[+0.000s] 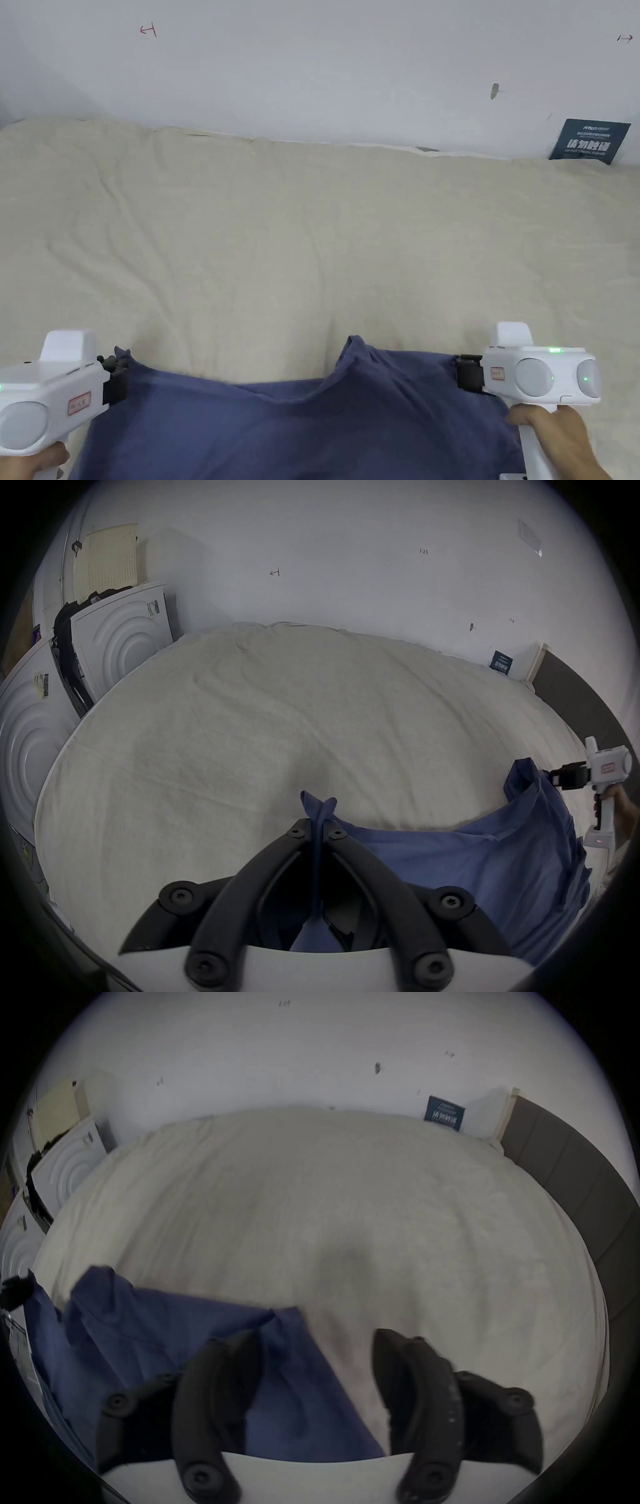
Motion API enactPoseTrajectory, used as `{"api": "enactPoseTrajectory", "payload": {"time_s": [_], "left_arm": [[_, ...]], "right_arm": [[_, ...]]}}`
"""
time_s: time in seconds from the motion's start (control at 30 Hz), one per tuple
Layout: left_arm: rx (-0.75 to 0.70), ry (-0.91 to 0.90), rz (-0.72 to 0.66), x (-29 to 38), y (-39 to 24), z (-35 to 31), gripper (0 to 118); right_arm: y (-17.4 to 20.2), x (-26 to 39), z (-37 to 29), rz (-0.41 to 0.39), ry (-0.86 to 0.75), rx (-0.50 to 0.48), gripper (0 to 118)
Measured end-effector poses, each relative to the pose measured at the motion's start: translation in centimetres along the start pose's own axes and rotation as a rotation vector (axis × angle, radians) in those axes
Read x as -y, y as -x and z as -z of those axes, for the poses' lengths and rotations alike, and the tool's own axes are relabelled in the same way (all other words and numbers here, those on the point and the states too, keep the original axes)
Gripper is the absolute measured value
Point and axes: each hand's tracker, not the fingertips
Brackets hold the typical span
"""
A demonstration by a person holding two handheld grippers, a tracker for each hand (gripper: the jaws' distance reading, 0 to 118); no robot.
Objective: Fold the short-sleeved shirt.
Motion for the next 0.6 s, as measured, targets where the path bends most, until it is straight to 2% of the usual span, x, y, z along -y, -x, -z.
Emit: {"api": "enactPoseTrajectory", "payload": {"time_s": [0.03,0.1,0.13,0.17,0.2,0.27,0.4,0.43,0.6], "left_arm": [[-0.001,0.004,0.0,0.0,0.0,0.0,5],[-0.008,0.01,-0.001,0.1,0.2,0.2,5],[-0.009,0.013,-0.003,0.1,0.2,0.1,5],[-0.011,0.014,-0.005,0.1,0.2,0.0,5],[-0.013,0.013,-0.007,0.2,0.2,-0.2,5],[-0.026,0.007,-0.012,0.2,0.6,-0.2,5],[-0.036,-0.026,-0.055,0.4,1.0,-1.6,5],[-0.038,-0.032,-0.064,0.4,1.1,-2.2,5],[-0.04,-0.073,-0.115,1.0,1.5,-6.3,5]], "right_arm": [[0.6,0.3,-0.1,0.004,0.004,-0.006,62],[1.3,1.0,-0.7,-0.016,-0.03,0.031,51],[1.7,1.0,-1.5,-0.019,-0.036,0.025,40],[2.0,1.1,-2.4,-0.02,-0.042,0.029,15],[2.2,1.1,-3.0,-0.034,-0.052,0.046,4],[2.7,1.3,-4.6,-0.043,-0.075,0.03,4],[2.5,1.7,-10.8,0.01,-0.193,0.013,4],[0.4,1.6,-11.1,0.013,-0.223,0.005,4],[-1.3,4.4,-19.7,0.061,-0.349,-0.051,4]]}}
